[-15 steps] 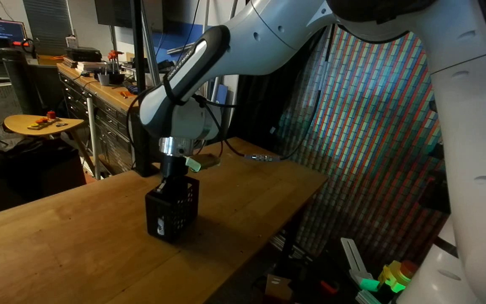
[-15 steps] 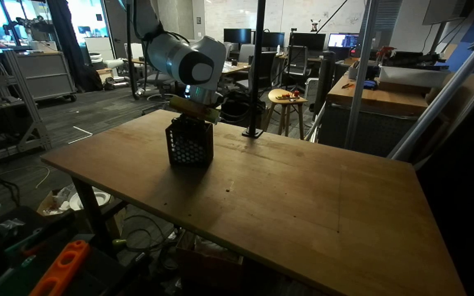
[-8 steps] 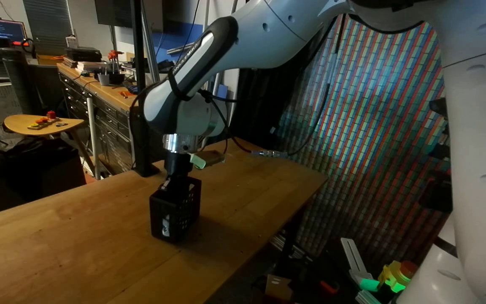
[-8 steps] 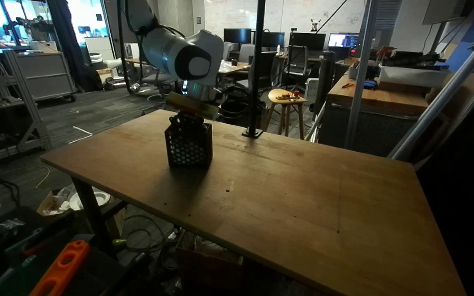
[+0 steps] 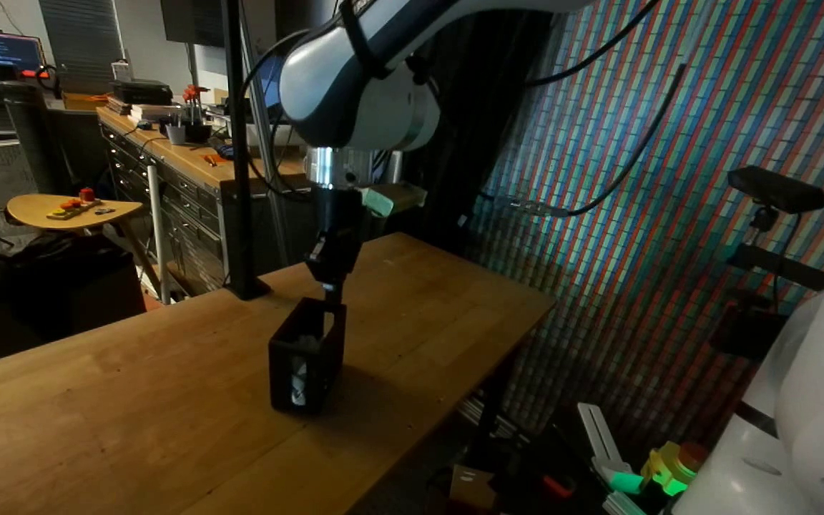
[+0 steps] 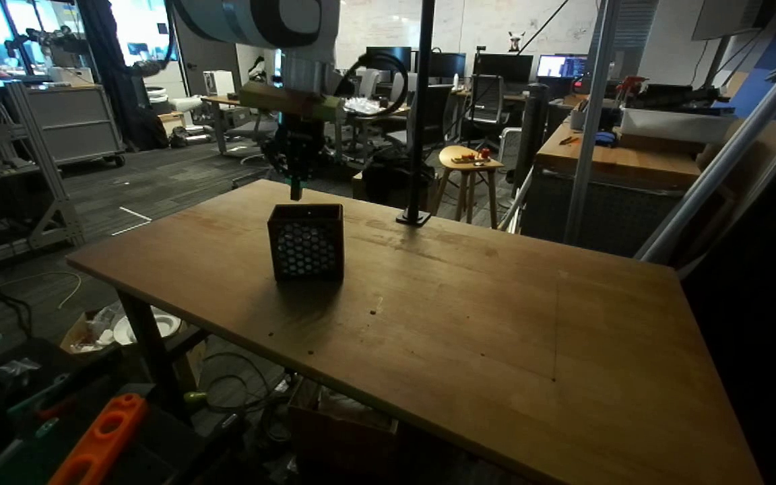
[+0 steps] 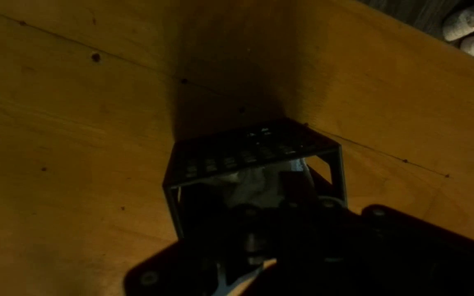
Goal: Put the white towel inside the black box
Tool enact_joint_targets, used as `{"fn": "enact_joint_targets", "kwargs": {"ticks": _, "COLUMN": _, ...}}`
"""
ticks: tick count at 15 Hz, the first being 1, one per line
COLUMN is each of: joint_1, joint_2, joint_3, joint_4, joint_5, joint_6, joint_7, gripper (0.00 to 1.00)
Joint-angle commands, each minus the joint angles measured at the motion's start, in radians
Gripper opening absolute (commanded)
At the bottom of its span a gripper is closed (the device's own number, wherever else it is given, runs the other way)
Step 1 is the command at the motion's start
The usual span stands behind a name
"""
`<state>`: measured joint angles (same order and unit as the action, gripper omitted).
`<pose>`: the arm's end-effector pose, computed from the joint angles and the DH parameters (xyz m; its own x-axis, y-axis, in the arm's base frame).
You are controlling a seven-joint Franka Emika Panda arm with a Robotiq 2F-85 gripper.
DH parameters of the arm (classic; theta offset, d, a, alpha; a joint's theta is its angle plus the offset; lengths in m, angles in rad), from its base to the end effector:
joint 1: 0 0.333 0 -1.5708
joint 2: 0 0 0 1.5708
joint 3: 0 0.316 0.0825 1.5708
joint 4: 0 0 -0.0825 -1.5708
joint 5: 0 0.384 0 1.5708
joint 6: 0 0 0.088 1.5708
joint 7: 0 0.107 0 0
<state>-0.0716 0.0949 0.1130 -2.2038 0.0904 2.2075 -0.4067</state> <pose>0.5311 0.0248 0.3318 0.9220 0.3833 -0.0544 0.3761 -0.9202 -0.1084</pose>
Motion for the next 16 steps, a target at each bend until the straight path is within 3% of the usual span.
{"fn": "enact_joint_targets", "kwargs": {"ticks": 1, "joint_1": 0.028, "joint_2": -0.233, "joint_3": -0.047, "joint_4": -0.120, "joint_5": -0.045, "joint_6": -0.054, "joint_7": 0.104, "gripper": 0.01}}
{"fn": "enact_joint_targets", "kwargs": {"ticks": 4, "joint_1": 0.032, "joint_2": -0.359, "joint_3": -0.069, "joint_4": -0.178, "joint_5": -0.062, "joint_6": -0.095, "joint_7": 0.198, "gripper": 0.03}}
{"fn": "enact_joint_targets", "kwargs": {"ticks": 5, "joint_1": 0.034, "joint_2": -0.390, "joint_3": -0.074, "joint_4": -0.190, "joint_5": -0.045, "joint_6": -0.119, "joint_7": 0.227, "gripper": 0.27}}
{"fn": "enact_joint_targets", "kwargs": {"ticks": 6, "joint_1": 0.041, "joint_2": -0.294, "joint_3": -0.083, "joint_4": -0.129, "joint_5": -0.048, "joint_6": -0.099, "joint_7": 0.166, "gripper": 0.03}}
{"fn": "enact_joint_targets", "kwargs": {"ticks": 7, "joint_1": 0.041, "joint_2": -0.328, "joint_3": -0.086, "joint_4": -0.147, "joint_5": -0.049, "joint_6": -0.112, "joint_7": 0.189, "gripper": 0.06}}
{"fn": "enact_joint_targets", "kwargs": {"ticks": 10, "joint_1": 0.042, "joint_2": -0.370, "joint_3": -0.087, "joint_4": -0.176, "joint_5": -0.050, "joint_6": -0.119, "joint_7": 0.212, "gripper": 0.27}}
{"fn": "enact_joint_targets", "kwargs": {"ticks": 16, "joint_1": 0.043, "joint_2": -0.369, "joint_3": -0.087, "joint_4": -0.183, "joint_5": -0.050, "joint_6": -0.119, "joint_7": 0.217, "gripper": 0.27}}
